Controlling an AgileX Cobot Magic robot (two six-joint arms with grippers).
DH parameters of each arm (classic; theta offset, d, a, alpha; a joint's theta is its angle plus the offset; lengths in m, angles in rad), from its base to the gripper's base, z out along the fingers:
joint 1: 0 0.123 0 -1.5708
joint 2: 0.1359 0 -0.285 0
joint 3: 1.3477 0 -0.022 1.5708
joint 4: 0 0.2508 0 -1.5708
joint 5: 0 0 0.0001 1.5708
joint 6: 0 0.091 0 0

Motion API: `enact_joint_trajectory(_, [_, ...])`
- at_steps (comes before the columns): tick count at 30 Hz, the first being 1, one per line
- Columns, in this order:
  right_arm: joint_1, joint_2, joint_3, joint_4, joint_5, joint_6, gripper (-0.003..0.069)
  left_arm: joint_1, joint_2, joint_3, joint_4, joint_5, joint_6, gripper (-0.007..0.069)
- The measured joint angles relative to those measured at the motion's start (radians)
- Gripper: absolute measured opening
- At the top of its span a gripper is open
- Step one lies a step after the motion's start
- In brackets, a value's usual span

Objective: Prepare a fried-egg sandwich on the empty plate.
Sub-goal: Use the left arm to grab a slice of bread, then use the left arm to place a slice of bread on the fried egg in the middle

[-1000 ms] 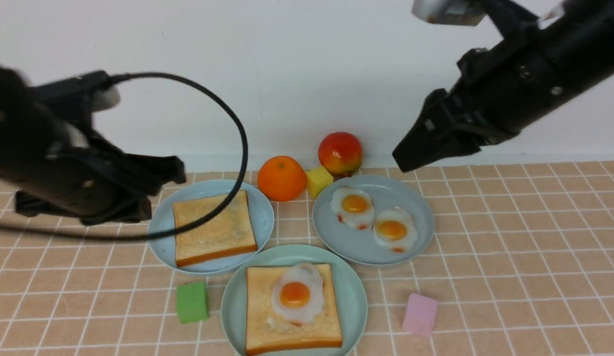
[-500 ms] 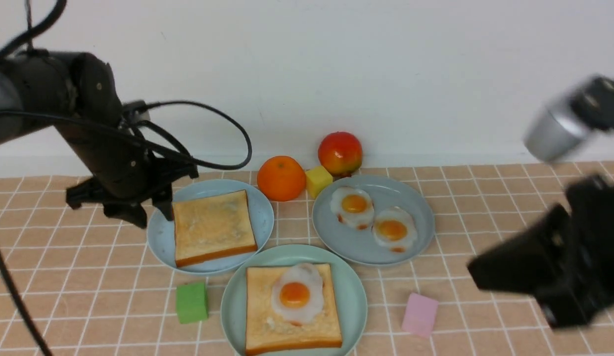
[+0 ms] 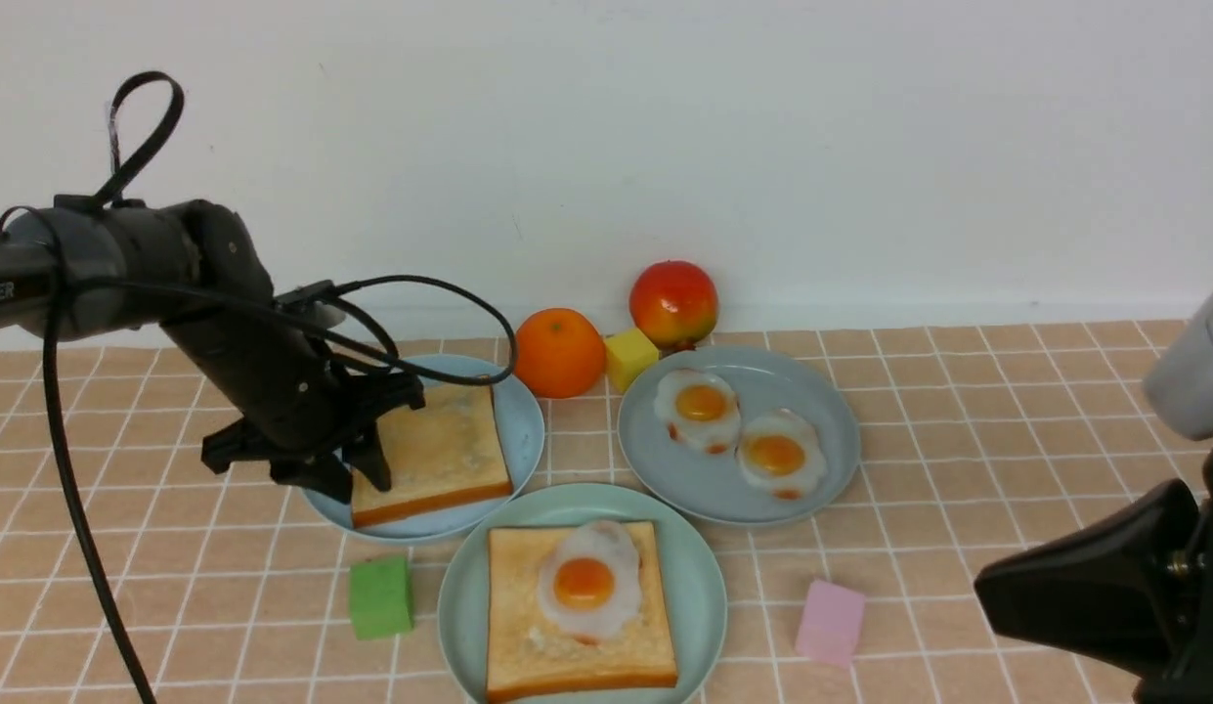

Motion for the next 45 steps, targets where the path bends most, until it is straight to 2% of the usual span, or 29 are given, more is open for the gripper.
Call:
enact_joint_trajectory(2, [0.0, 0.0, 0.0, 0.0, 0.0, 0.0, -0.001, 0.0, 0.0, 0.0, 0.0, -0.001, 0.002, 0.0173])
enact_joint_trajectory(5, [0.0, 0.0, 0.0, 0.0, 0.0, 0.0, -0.0006, 0.0, -0.004, -0.002, 0.015, 0.007, 0.005, 0.0048])
enact_joint_trajectory(8, [0.0, 0.0, 0.0, 0.0, 0.0, 0.0, -0.0003, 0.0, -0.02, -0.002, 0.034, 0.024, 0.005, -0.0002])
enact_joint_trajectory(12, [0.0, 0.0, 0.0, 0.017, -0.001, 0.0, 0.0, -0.001, -0.101, 0.0, 0.039, 0.051, 0.005, -0.0004])
enact_joint_trajectory(16, [0.001, 0.0, 0.0, 0.042, -0.002, 0.0, 0.0001, -0.006, -0.239, 0.031, -0.054, 0.053, 0.018, -0.0004])
enact_joint_trajectory(20, [0.001, 0.0, 0.0, 0.052, -0.007, 0.0, 0.0004, -0.057, -0.361, 0.115, -0.174, 0.032, 0.102, -0.0004])
enact_joint_trajectory(24, [0.001, 0.0, 0.0, 0.052, -0.024, 0.0, 0.0007, -0.161, -0.448, 0.256, -0.238, -0.025, 0.143, -0.0004])
enact_joint_trajectory(28, [0.001, 0.0, 0.0, 0.052, -0.025, 0.0, 0.0011, -0.246, -0.463, 0.371, -0.26, -0.105, 0.148, -0.0004])
enact_joint_trajectory(31, [0.001, 0.0, 0.0, 0.052, -0.023, 0.0, 0.0014, -0.273, -0.461, 0.429, -0.275, -0.169, 0.149, -0.0004])
enact_joint_trajectory(35, [0.001, 0.0, 0.0, 0.052, -0.01, 0.0, 0.0018, -0.275, -0.445, 0.461, -0.282, -0.218, 0.144, -0.0004])
enact_joint_trajectory(45, [0.001, 0.0, 0.0, 0.052, -0.006, 0.0, 0.0034, -0.275, -0.361, 0.467, -0.276, -0.227, 0.14, 0.0017])
